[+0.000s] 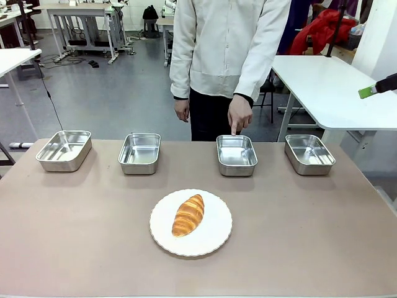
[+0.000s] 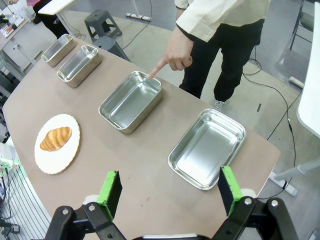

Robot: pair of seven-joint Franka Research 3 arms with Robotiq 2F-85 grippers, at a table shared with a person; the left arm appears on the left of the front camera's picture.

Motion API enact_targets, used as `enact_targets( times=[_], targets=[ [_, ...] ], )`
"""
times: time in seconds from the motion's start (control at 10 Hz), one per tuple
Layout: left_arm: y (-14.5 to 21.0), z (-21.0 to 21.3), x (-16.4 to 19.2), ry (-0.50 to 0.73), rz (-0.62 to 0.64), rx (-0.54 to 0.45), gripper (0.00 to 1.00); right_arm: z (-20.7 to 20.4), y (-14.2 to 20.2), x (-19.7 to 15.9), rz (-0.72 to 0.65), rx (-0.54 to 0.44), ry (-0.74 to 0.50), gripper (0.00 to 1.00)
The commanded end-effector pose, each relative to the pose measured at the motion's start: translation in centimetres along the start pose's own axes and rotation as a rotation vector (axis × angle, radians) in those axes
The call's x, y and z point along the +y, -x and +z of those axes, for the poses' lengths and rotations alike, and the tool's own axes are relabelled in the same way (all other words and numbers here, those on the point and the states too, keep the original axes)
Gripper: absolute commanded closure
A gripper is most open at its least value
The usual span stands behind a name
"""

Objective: Place the bread in the container.
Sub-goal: Place the Butter Roll into the Airtight Container indicated by the human.

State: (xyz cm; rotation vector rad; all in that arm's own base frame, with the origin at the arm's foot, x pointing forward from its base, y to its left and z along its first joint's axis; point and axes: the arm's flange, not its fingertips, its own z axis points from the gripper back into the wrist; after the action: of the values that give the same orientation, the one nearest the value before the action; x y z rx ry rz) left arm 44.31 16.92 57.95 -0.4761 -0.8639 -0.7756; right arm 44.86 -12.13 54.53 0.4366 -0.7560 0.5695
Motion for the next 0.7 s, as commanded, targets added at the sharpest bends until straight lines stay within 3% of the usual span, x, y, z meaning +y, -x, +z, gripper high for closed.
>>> enact_targets(
  times=[0.0, 0.3, 0.6],
  targets=[
    [0.0, 0.2, 0.0, 0.002, -0.013, -0.004, 0.00, -0.1, -0.1, -0.1, -0.001, -0.017, -0.008, 0.00],
    [0.0, 0.2, 0.0, 0.002, -0.013, -0.004, 0.00, 0.0, 0.0, 0.0, 0.000, 0.000, 0.000, 0.00],
    [0.0, 0.2, 0.0, 0.002, -0.013, -0.004, 0.00, -2.7, -5.9, 7.3, -0.075, 0.014, 0.088, 0.00]
  ],
)
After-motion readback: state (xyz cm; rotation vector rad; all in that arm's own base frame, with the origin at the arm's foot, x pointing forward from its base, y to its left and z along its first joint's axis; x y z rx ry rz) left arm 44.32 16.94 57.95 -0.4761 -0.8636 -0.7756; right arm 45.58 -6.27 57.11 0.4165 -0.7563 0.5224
